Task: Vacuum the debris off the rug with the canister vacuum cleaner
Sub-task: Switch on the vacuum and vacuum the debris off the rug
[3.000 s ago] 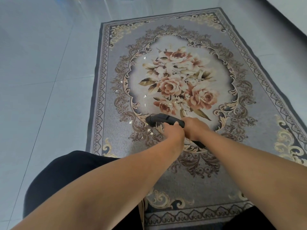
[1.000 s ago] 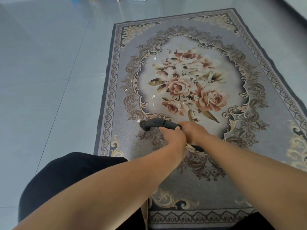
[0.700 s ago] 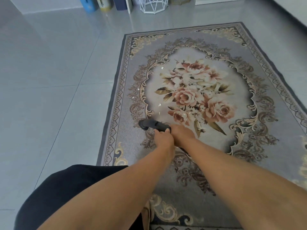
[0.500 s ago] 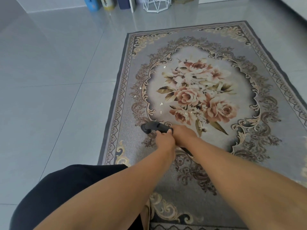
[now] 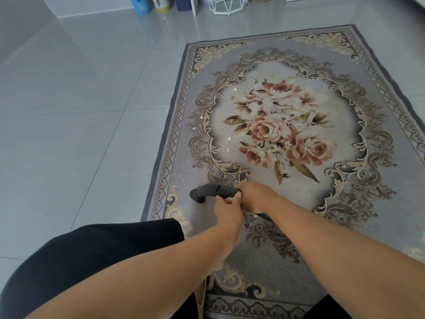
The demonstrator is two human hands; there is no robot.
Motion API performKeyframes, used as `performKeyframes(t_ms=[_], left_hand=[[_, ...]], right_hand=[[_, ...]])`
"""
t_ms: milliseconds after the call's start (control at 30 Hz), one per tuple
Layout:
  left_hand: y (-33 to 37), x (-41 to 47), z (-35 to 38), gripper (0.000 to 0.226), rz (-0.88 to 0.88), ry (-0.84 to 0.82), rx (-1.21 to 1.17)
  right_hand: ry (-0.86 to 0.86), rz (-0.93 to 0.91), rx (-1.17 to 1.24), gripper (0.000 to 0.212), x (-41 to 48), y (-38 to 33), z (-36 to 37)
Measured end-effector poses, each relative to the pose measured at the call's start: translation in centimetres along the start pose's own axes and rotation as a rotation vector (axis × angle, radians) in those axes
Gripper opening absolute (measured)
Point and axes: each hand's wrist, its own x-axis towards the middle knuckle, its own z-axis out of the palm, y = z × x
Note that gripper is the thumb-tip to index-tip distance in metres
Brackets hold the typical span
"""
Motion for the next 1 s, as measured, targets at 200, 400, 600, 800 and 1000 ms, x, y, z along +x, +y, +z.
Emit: performKeyframes(t_ms=[200,400,600,800,1000], left_hand=[[-0.7,0.9,0.0,0.075,-0.016,0.092,0.034],[1.6,0.8,0.3,0.048,0.044,0.095,0.082],[2.8,0.9,1.0,0.07,0.007,-0.068,-0.027],[2.0,0.4,0.2,0.065,-0.013,0.052,0.038],[-0.5,-0.1,-1.9,0.065,-0.024,0.098,0.069]], right_hand=[[-0.037,-0.008,-0.037,0.031,0.5,-1.1,0.4],[0.084,0.048,-0.031,0.025,0.9,-1.6,0.3],[0.194,0.159,0.002,0.024,0.9,-0.7,-0.5],[0.038,0.075,0.033,0.026,1.4,-1.7,0.7],[-0.069,-0.078,-0.046,0.022,1.1,-2.5,1.2]])
